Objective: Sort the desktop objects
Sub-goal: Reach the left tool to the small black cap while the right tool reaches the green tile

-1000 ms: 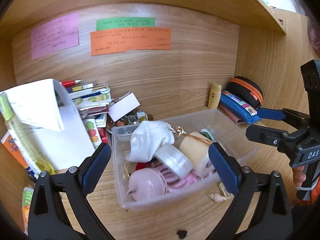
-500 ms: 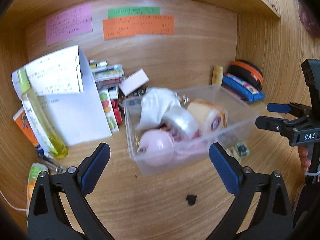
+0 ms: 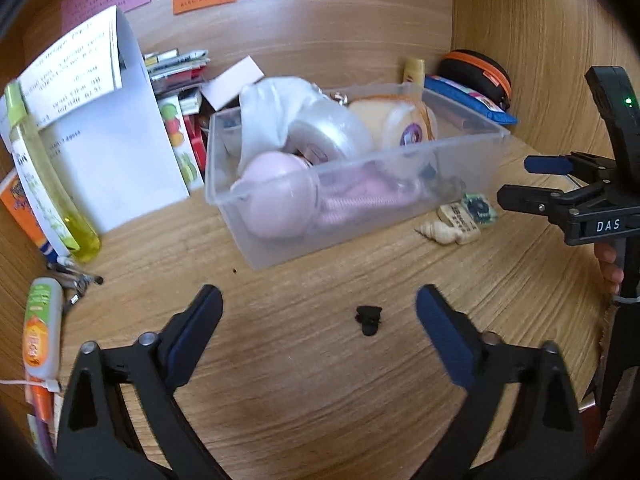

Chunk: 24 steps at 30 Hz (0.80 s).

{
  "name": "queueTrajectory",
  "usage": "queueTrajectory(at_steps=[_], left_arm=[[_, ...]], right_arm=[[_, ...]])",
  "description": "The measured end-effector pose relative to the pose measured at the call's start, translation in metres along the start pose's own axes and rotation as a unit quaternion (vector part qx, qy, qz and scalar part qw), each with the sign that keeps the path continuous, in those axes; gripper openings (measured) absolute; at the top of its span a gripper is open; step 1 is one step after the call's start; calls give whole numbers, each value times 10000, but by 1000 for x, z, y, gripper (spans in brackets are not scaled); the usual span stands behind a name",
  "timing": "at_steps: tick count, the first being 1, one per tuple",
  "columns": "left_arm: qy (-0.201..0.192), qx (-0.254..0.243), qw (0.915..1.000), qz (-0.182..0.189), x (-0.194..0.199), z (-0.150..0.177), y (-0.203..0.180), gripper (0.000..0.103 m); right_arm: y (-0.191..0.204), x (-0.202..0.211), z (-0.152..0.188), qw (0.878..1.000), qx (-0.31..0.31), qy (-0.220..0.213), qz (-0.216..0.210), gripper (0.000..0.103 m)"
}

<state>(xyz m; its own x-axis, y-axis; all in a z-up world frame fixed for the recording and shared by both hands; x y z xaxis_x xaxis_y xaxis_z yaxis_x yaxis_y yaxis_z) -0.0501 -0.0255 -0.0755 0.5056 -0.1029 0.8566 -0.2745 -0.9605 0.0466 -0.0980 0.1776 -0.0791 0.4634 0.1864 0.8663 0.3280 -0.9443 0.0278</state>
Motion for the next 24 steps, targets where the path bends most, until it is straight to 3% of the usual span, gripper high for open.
queueTrajectory(at_steps=[1,5,6,7,12,15,21,24], left_arm=[[101,-27,9999,26,-3,0,-1,73],[246,28,9995,179,-9,1,0,62],[233,27,9995,203,-9,1,1,59],[217,13,9995,218,-8,1,0,59],[278,-143,9993,227,-10,3,-5,55],[420,-267,9985,238,-14,3,-10,47],[565,-350,9975,247,-20,3,-12,44],[624,-389,9970,228,-23,2,-13,44]], right_arm=[[-1,-3,0,10000,12,81,-37,100],[-5,-12,-1,9993,-23,321,-200,93],[-5,-14,-2,9991,-15,358,-210,85],[-4,-17,-2,9989,8,423,-224,77],[4,-31,-3,9976,158,642,-227,63],[9,-31,-6,9976,220,622,-218,61],[10,-31,-7,9973,265,648,-225,57],[9,-31,-8,9967,368,713,-100,47]])
Point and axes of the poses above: each gripper's, at about its wrist camera, not at the fingertips, and x roughly against the way its jaws point, y to its left, z to its underside, the point moved 2 cm from there along -x, roughly the way its jaws point, and after that the axes turned 15 degrees about y, right-handed, at the moved point
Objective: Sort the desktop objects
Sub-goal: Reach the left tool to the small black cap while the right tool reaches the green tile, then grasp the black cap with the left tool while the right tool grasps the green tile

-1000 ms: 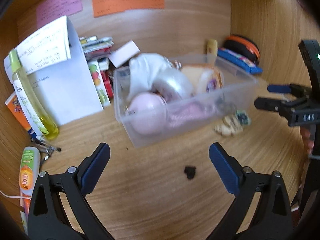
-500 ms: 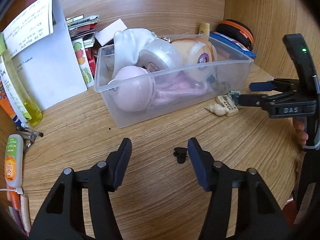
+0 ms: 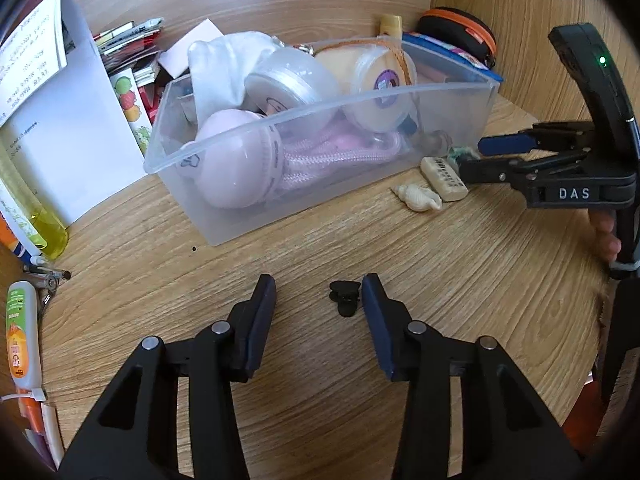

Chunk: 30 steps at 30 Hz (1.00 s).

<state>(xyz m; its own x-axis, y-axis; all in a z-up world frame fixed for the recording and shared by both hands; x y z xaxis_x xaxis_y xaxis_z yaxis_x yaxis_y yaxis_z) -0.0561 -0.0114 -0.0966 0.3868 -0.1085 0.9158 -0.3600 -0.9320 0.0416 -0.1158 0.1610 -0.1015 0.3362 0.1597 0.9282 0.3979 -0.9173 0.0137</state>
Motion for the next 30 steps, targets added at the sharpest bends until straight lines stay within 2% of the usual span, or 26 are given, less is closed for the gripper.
queueTrajectory(at_steps=[2,4,8,12,14,17,24,30], left_arm=[[-2,-35,10000,-12,0,0,-1,44],[-1,-86,10000,46,-2,-3,-3,36],[-7,-172,9998,119,-3,-6,-7,26],[-9,-247,9995,210,-3,-5,-9,15],[-13,-236,9993,274,-2,-4,-8,15],[-18,-199,9994,288,-2,-4,-6,14],[-238,-106,9995,161,6,-1,-6,14],[-513,372,9973,366,17,3,2,14]], right_arm=[[-2,1,1,9999,48,23,113,43],[-3,1,0,10000,48,33,60,43],[1,-4,-1,9998,141,88,138,43],[2,-6,-1,9998,185,33,98,36],[2,-6,-1,9998,203,-1,85,33],[3,-6,-2,9996,261,-56,47,22],[6,2,4,9995,235,-162,-131,22],[4,26,9,9982,198,-439,-359,22]])
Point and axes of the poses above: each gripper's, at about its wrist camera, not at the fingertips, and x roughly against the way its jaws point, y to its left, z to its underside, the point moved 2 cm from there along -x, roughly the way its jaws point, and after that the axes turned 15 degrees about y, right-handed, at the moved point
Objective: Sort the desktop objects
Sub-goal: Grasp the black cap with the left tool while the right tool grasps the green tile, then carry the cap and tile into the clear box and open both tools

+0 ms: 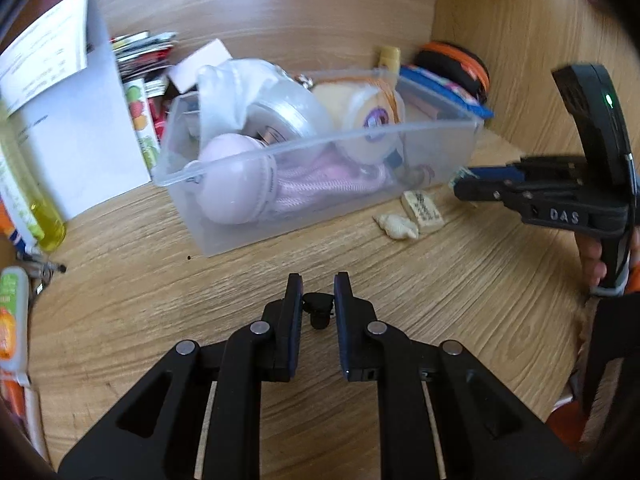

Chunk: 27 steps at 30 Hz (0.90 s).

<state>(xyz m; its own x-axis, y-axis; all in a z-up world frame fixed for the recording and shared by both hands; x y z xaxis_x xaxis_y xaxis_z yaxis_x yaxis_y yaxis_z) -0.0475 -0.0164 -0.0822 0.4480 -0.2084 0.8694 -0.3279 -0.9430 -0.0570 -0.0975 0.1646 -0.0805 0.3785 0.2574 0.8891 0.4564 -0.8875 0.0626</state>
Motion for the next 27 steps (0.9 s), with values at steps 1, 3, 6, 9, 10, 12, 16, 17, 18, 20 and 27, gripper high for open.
queueTrajectory(at_steps=[1,3,6,9,10,12,16,17,18,20,27], left_arm=[[-55,74,10000,7,3,1,1,14],[-213,185,9996,-27,10,0,3,14],[-376,287,9989,-57,15,-5,2,14],[-561,350,9978,-106,24,-13,5,14],[-605,351,9975,-127,26,-13,6,15],[-701,346,9968,-159,32,-17,10,14],[-912,295,9951,-235,44,-29,12,15],[-960,284,9947,-242,46,-32,12,15],[-992,278,9944,-250,47,-35,13,15],[-1063,304,9935,-252,49,-42,16,15],[-1161,261,9925,-266,47,-61,20,15]], right_arm=[[1,5,1,10000,14,-68,-1,22],[2,12,2,9999,42,-157,-1,22],[2,23,-4,9996,68,-291,6,22],[2,34,-5,9990,115,-429,28,22],[1,37,-4,9988,128,-480,36,22],[1,43,-6,9982,141,-583,51,22],[-1,52,-12,9972,137,-740,43,22],[-1,53,-13,9969,127,-770,36,22],[-2,54,-15,9967,121,-797,31,22],[-4,55,-19,9964,100,-839,27,22],[-13,54,-35,9957,17,-929,-35,22]])
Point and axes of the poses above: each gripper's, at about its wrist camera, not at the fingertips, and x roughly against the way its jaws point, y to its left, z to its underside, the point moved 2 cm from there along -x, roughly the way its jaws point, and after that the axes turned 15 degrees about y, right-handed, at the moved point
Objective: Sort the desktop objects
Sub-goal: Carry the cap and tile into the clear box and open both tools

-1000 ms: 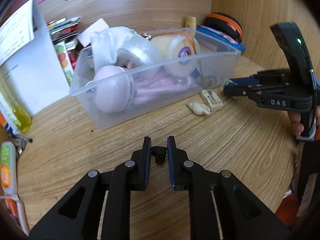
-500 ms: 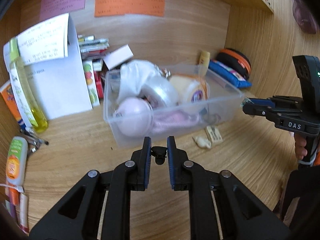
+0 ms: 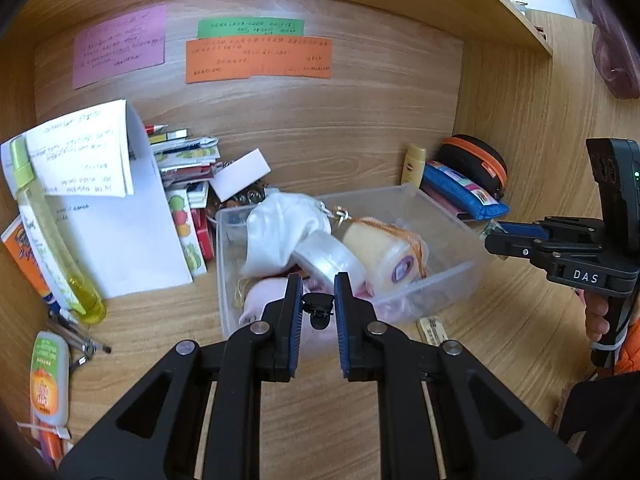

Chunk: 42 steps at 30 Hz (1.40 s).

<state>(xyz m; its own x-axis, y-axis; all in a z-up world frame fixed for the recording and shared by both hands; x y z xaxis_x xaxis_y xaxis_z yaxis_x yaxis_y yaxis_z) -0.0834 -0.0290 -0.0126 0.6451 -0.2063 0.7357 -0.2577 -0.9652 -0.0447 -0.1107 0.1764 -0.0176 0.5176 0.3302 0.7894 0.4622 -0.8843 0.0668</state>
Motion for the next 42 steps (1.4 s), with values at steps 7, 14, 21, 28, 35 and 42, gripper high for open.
queueTrajectory(at_steps=[7,14,21,28,35,42], left_arm=[[81,4,10000,10,-20,-11,3,15],[237,47,9996,109,-40,-18,8,14],[239,148,9994,188,-50,-20,13,15],[152,114,9998,99,-49,-19,9,25],[184,70,9998,-7,-49,-17,4,35],[-1,-7,9999,-139,-36,-12,-4,56]], right_arm=[[-13,-16,-17,9999,-140,44,-90,22],[-25,-39,-31,9990,-348,210,-189,22],[-24,-53,-35,9988,-298,333,-200,23],[-10,-58,-33,9991,-37,417,-20,22],[-1,-53,-32,9990,119,372,196,29],[6,-37,-28,9990,153,203,358,48]])
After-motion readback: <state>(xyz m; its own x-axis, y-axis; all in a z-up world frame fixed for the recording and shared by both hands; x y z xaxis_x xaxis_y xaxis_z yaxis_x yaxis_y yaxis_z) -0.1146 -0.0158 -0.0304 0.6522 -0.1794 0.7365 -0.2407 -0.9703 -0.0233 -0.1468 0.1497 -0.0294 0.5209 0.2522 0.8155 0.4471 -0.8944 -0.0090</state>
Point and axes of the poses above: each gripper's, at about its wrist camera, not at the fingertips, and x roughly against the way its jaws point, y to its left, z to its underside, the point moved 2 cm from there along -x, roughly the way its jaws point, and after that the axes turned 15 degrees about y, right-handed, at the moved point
